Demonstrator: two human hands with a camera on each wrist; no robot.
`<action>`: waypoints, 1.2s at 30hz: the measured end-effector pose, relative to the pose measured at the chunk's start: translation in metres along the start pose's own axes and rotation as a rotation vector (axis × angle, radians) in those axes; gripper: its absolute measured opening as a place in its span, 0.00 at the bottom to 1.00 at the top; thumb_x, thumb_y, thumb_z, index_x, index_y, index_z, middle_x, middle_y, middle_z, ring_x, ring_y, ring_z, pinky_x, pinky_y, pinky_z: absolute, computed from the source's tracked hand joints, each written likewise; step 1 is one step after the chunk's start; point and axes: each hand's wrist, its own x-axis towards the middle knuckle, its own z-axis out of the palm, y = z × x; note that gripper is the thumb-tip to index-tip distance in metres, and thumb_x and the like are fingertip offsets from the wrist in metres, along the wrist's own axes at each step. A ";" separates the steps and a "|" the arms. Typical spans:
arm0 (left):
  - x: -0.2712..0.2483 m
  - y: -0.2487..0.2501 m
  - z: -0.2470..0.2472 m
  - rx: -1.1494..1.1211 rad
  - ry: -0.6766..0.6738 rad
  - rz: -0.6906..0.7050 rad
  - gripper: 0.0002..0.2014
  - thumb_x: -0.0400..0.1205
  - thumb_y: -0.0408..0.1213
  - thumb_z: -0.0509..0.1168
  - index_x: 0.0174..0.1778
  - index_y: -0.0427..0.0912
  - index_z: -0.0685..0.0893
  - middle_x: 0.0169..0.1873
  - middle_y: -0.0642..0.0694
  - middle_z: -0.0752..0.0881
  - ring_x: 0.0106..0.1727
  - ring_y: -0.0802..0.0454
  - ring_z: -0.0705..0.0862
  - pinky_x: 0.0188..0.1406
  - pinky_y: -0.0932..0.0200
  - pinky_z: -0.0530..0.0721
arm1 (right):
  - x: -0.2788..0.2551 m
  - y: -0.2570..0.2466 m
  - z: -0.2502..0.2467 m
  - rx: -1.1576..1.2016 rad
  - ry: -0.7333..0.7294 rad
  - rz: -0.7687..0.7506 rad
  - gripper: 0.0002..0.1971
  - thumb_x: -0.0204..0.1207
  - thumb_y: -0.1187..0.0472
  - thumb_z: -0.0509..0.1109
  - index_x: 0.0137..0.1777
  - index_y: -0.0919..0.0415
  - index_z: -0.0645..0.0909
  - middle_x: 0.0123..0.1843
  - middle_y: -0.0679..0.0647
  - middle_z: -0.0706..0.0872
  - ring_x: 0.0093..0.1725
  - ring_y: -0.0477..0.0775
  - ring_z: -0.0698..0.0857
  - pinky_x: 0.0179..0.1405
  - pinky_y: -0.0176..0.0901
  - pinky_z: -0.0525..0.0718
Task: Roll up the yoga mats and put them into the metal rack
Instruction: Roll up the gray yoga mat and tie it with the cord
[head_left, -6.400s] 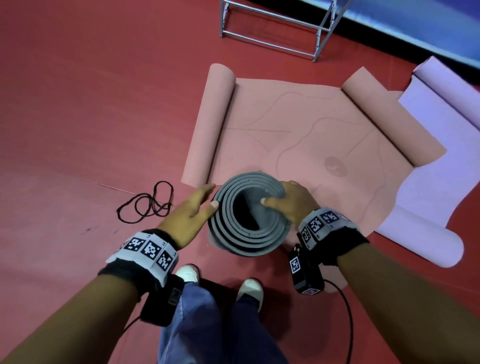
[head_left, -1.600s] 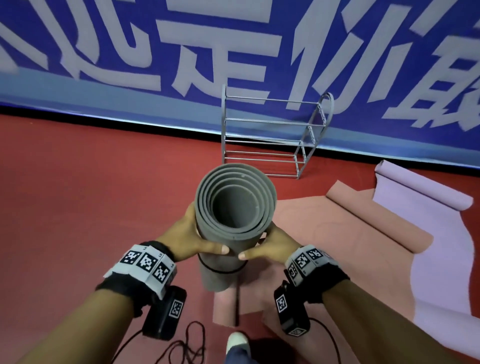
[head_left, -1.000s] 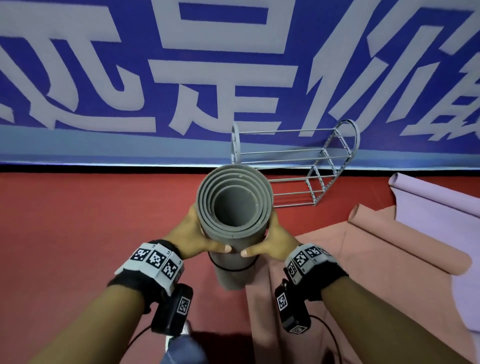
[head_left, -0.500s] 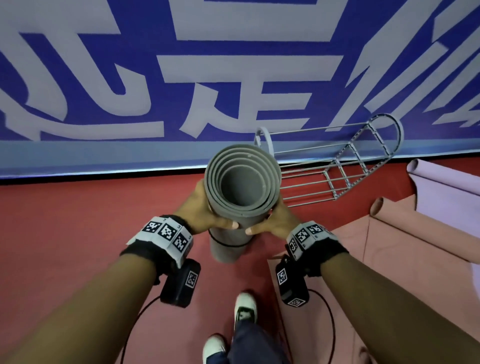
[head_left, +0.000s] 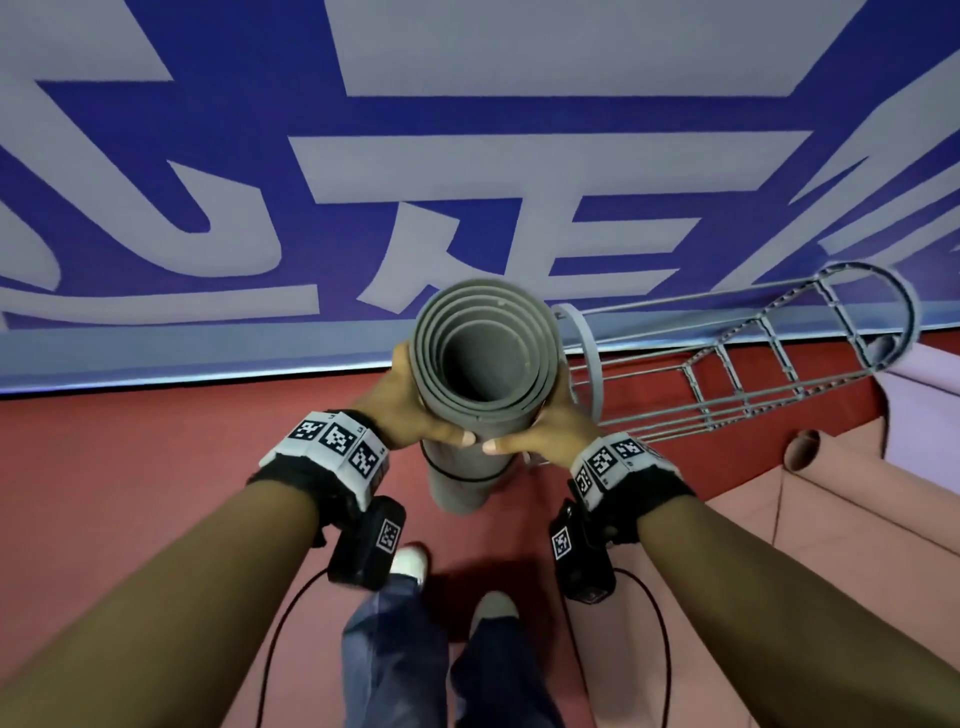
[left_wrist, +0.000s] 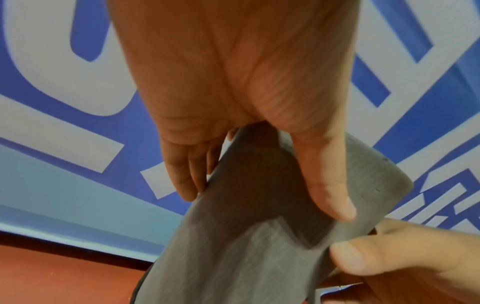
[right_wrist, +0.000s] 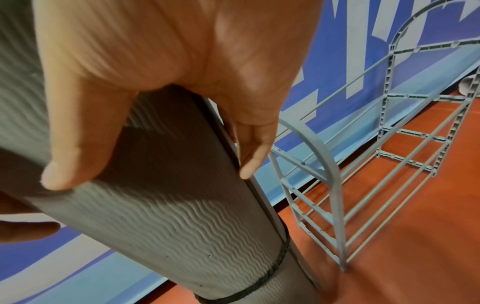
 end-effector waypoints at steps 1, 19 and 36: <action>0.013 -0.002 -0.006 0.006 -0.006 -0.001 0.62 0.57 0.33 0.87 0.79 0.39 0.50 0.67 0.53 0.68 0.73 0.55 0.68 0.57 0.66 0.73 | 0.012 -0.005 0.001 -0.001 0.004 0.012 0.68 0.51 0.63 0.91 0.82 0.53 0.44 0.71 0.43 0.67 0.73 0.46 0.70 0.76 0.44 0.70; 0.139 -0.050 -0.065 0.174 -0.103 -0.148 0.54 0.71 0.35 0.80 0.84 0.43 0.49 0.77 0.42 0.71 0.75 0.43 0.73 0.70 0.55 0.73 | 0.145 -0.030 0.023 0.005 -0.032 0.143 0.57 0.69 0.58 0.82 0.86 0.42 0.41 0.82 0.51 0.66 0.78 0.52 0.72 0.76 0.47 0.69; 0.134 -0.068 -0.065 0.426 -0.067 -0.176 0.31 0.74 0.28 0.76 0.73 0.41 0.74 0.76 0.41 0.65 0.69 0.40 0.77 0.67 0.57 0.76 | 0.139 -0.007 0.041 -0.239 0.136 0.164 0.26 0.73 0.60 0.78 0.70 0.53 0.76 0.72 0.57 0.68 0.64 0.54 0.78 0.65 0.36 0.72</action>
